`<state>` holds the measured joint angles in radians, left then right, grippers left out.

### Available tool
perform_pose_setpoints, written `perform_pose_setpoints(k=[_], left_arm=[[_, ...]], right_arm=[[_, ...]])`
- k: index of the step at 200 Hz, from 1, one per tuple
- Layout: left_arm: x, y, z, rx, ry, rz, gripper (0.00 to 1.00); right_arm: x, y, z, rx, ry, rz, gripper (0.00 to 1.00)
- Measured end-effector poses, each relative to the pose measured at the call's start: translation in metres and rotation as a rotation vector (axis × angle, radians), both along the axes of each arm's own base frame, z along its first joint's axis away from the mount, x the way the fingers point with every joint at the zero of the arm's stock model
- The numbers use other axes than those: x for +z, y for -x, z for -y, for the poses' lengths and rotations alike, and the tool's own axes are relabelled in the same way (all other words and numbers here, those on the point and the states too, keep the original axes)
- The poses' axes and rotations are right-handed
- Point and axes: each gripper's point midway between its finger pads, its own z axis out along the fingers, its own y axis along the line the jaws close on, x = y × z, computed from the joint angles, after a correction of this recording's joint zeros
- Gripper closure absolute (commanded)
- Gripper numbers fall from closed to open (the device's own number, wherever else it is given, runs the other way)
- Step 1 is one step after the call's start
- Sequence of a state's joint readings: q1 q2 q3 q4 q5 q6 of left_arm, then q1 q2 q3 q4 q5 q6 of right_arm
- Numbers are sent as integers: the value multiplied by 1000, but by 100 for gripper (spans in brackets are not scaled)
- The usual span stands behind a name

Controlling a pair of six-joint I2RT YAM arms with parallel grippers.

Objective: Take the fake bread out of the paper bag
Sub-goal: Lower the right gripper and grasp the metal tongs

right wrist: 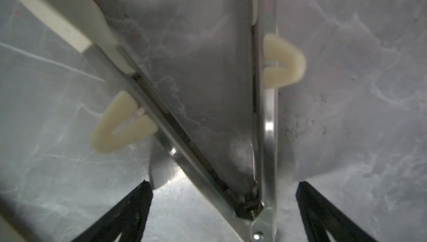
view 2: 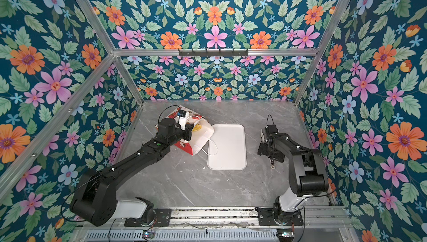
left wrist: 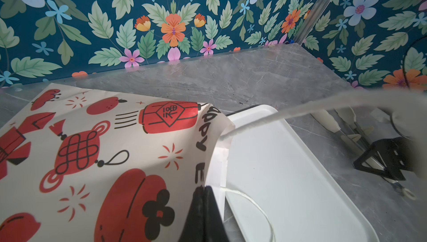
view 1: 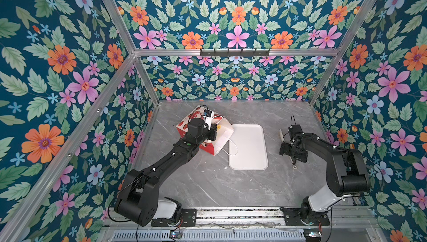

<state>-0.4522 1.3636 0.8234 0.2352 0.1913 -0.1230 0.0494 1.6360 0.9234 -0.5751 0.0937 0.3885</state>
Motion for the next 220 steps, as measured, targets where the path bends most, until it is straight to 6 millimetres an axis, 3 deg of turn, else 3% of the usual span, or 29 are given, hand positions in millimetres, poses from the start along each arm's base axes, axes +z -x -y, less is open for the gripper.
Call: perform_pose_setpoints(k=[76,93,113,144,174,197,220], left_arm=[[2,4,-2,0,4,8,100],[2,4,-2,0,4,8,100],[3,3,-2,0,4,9,100],[3,3,-2,0,4,9,100],[3,4,-2,0,3,9,100],[2,4,-2,0,1,8,100],[2,4,-2,0,-1,6,100]], right_arm=[[-5,-16,9,-14,-33,10,25],[-6,-17,10,-13,-33,10,33],[-6,-17,10,-11,-31,14,51],[-6,-17,10,1,-26,21,70],[-4,-15,11,0,-23,30,82],[-2,-13,10,2,-26,39,84],[11,-1,-3,36,-48,29,82]])
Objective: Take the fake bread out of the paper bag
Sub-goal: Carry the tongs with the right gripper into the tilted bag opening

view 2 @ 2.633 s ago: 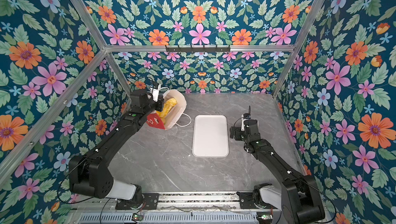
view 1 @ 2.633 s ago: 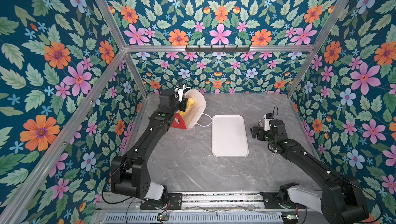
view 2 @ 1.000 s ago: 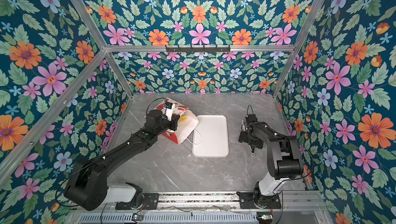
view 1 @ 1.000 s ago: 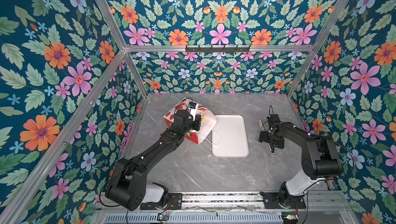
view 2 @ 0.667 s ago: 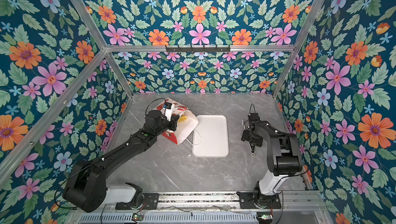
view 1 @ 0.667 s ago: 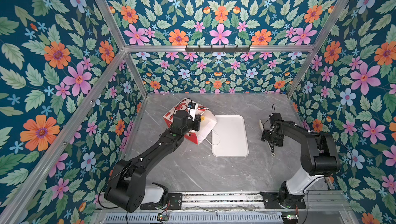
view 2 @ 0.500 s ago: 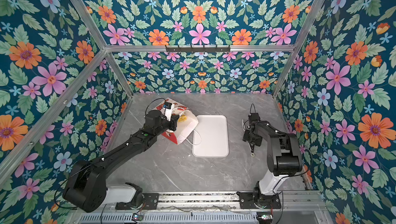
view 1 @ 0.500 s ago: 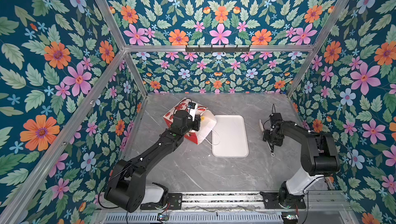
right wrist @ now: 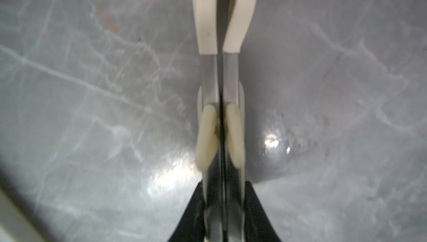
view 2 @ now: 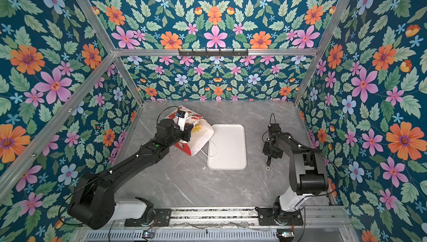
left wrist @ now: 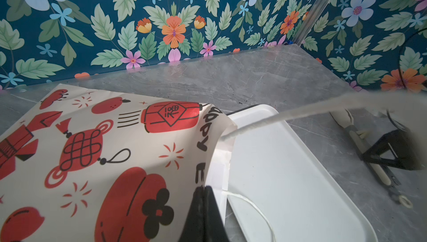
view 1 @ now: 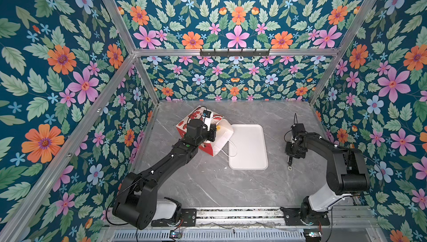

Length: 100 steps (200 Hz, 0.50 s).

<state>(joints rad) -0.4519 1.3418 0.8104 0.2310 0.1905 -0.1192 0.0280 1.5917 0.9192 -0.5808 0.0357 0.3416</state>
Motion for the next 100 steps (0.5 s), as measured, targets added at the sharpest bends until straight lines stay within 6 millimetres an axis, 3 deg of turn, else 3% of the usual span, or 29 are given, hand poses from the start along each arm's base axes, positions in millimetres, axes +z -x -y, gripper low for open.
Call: perform_pose_setpoints(k=[22,58,80,100], left_arm=[[2,0,-1,3,-2,2,100],[4,-1,-1,1,-11,13,100],[6,-1,-1,2,-10,16,100],[7,-2,-1,2,-10,16,100]], right_arm=[[26,-1,-27,89,-12,49,81],[86,2,-109,374,-97,170,78],[114,25,-165,601,-157,201,79],[123,55,-202,793,-175,192,79]])
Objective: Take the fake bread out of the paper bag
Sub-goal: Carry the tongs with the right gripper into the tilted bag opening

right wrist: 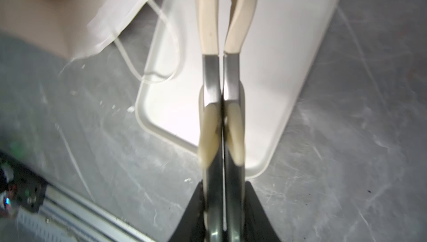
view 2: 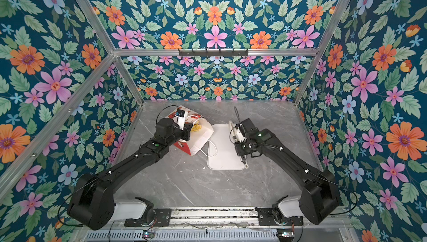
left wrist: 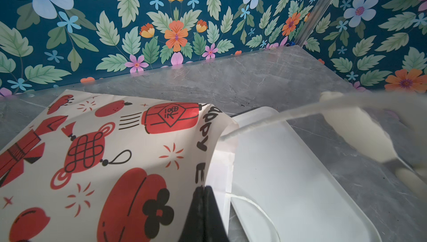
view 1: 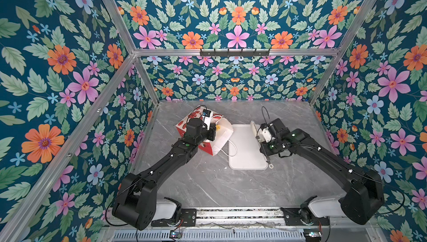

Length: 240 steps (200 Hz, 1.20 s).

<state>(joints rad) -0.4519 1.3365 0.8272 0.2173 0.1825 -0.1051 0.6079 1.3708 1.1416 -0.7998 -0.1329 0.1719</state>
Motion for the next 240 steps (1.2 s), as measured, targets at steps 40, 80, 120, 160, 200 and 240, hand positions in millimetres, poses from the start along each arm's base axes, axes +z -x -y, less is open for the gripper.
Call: perform_pose_setpoints(k=[40,80,120,160,200,240], left_arm=[[3,1,0,-1,3,5,100],[9,4,-1,-5,10,16,100],[11,7,0,-18,15,15,100],[10,8,1,-27,15,9,100],[9,11,2,-36,15,1,100],[8,15,2,-45,17,-5,100]], right_arm=[[-11,39,-31,231,22,-37,81],[-25,37,-48,303,43,-63,79],[-37,12,-72,333,55,-55,76],[-53,-18,-89,327,86,-25,69],[-55,-50,-92,290,89,19,65],[-52,-70,-88,254,84,43,62]])
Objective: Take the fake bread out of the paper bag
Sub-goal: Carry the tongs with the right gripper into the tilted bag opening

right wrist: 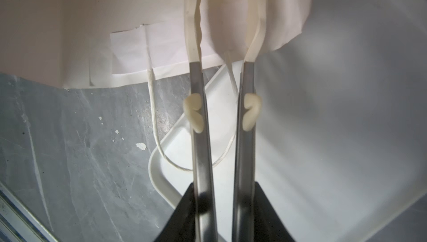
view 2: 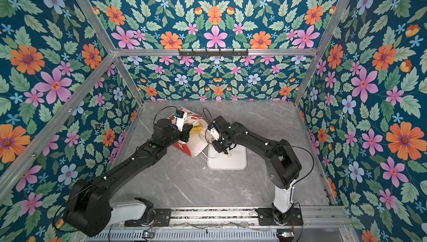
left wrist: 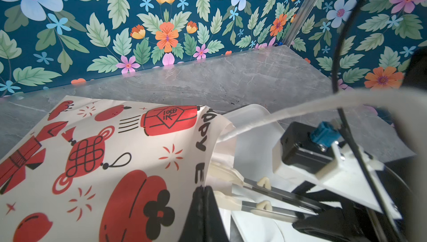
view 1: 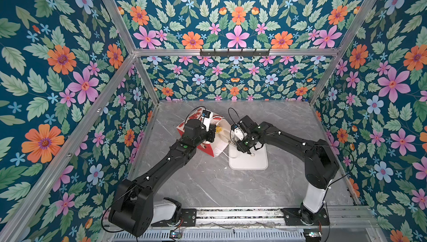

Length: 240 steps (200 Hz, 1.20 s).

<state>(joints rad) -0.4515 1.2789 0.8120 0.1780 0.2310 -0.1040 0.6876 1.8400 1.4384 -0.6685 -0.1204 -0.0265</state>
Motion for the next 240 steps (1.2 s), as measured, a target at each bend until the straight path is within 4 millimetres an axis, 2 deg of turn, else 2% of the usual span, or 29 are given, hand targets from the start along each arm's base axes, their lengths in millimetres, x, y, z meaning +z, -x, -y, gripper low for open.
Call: perform_pose_setpoints(k=[63,116,201,240], left_arm=[[0,0,0,-2,1,0,100],[0,1,1,-5,1,-3,100],[-2,2,2,-13,0,-13,100],[2,4,1,-16,5,-5,100]], right_arm=[[7,-17,-2,-12,-12,44,63],[15,-23,-4,-18,-29,82,62],[18,-27,-5,-5,-40,115,62],[29,-28,-3,-14,-62,167,61]])
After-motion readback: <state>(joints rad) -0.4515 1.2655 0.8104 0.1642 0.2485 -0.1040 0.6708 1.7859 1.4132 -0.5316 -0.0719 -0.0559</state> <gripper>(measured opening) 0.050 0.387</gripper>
